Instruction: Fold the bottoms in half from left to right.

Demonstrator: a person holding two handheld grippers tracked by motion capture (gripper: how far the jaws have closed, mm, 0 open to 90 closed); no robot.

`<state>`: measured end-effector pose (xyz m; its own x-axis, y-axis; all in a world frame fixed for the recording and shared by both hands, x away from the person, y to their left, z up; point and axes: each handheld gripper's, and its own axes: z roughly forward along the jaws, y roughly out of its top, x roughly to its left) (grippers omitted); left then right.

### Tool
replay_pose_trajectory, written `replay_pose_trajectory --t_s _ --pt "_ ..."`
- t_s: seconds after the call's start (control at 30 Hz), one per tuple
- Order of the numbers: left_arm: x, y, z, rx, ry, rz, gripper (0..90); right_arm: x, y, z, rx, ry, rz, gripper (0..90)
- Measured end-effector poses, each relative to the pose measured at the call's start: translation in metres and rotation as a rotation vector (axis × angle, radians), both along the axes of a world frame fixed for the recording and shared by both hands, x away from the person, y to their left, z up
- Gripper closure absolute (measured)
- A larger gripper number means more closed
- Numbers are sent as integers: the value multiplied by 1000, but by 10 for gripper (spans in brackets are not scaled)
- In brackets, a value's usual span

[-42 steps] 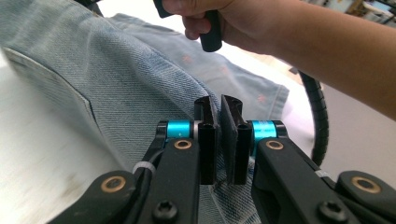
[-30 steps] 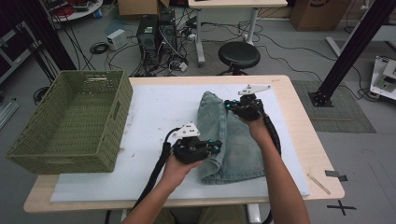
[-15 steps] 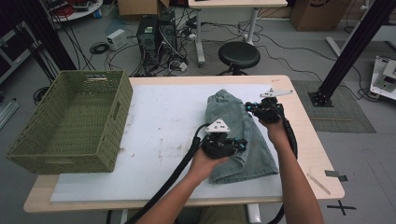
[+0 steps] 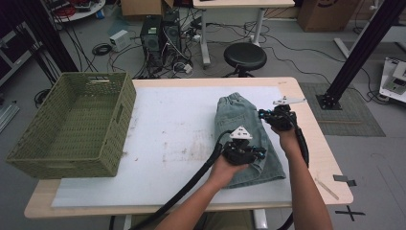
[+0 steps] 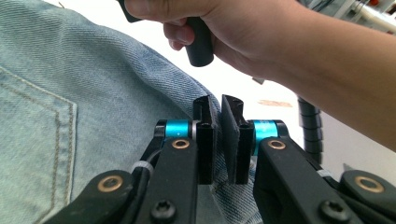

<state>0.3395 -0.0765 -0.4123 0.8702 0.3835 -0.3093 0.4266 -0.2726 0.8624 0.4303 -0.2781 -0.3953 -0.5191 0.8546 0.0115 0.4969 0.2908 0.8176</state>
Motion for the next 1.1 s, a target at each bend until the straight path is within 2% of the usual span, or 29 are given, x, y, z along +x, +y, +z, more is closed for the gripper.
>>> replay_pose_trajectory --t_s 0.07,0.13,0.2,0.27,0.3,0.43,0.5,0.53,0.57,0.67,0.73,0.93,1.1 --pt "1 -3 -4 20 -1 5 803 -1 0 -2 4 6 1 900" --pt "1 -3 -6 36 0 13 706 -2 -1 -4 6 5 -9 891" --pt "2 3 -5 31 2 17 576 -6 -6 -4 19 -5 -17 813" --pt "3 14 -3 19 -24 30 542 -10 -12 -4 35 -12 -20 812" --pt "3 19 -2 14 -31 41 497 -13 -16 -4 35 -15 -20 812" --pt "7 57 -1 -23 -84 94 413 -27 -23 -6 42 -28 -17 759" --pt "9 75 -4 -34 -86 134 314 -36 -25 -7 51 -34 -4 687" --pt "9 84 -5 -31 -100 154 276 -40 -25 -8 53 -32 -4 648" --pt "10 93 -7 -33 -109 174 236 -44 -26 -9 53 -30 4 644" --pt "10 120 -13 -25 -134 215 225 -56 -26 -13 51 -29 17 566" --pt "10 137 -16 -13 -139 245 226 -64 -26 -14 60 -28 31 567" --pt "6 181 -20 4 -167 311 226 -92 -22 -22 36 -6 77 620" --pt "-1 210 -22 -4 -171 356 226 -110 -25 -28 28 34 71 653"
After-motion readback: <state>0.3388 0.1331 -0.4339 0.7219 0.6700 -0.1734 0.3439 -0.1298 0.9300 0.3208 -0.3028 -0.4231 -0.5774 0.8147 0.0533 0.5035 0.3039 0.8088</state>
